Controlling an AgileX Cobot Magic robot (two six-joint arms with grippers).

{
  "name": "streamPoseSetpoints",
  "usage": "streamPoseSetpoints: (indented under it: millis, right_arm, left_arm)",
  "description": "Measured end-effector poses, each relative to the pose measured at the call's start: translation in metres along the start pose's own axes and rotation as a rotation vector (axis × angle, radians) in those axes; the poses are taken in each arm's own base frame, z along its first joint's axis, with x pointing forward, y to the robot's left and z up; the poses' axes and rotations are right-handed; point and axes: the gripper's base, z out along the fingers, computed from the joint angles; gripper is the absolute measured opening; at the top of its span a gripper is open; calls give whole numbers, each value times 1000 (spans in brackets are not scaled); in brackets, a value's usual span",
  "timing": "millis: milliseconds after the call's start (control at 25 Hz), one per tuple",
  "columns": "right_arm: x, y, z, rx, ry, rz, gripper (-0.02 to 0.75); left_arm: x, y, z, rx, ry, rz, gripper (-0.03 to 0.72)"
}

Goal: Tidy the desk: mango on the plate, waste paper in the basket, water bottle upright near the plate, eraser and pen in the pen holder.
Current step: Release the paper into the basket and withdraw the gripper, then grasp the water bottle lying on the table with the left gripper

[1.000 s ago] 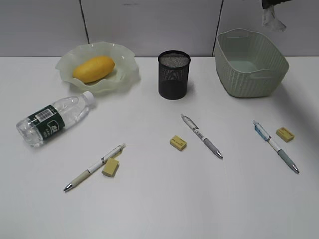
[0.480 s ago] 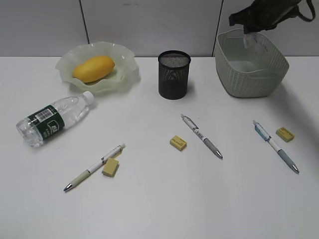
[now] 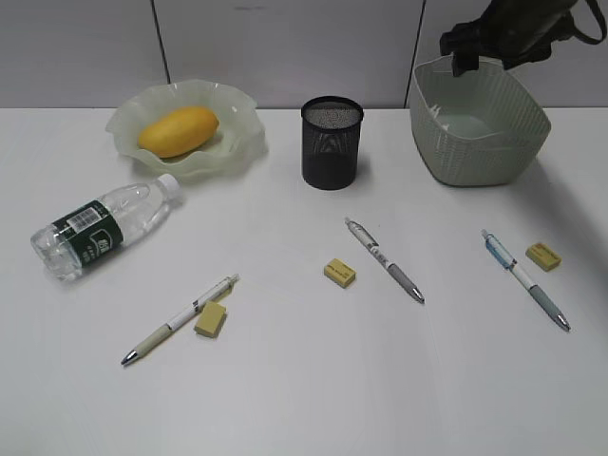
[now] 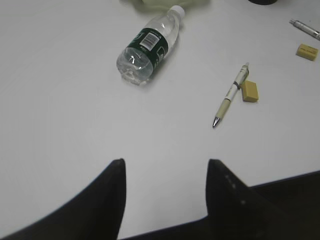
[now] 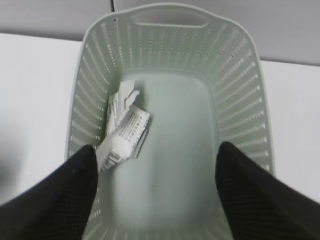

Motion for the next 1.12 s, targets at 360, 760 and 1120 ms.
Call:
streamPoseSetpoints:
  millis: [360,760,1120]
  right_arm:
    - [5,-10,-55,47,251,10,563]
    - [16,-6,-101,-49,418,34,553]
    - [54,3,-175,-112,436,11,551]
  left_arm:
    - [0,0,0,-1,-1,0,393]
    - [0,0,0,-1,-1,0,393]
    - [0,0,0,-2,-1,1,393]
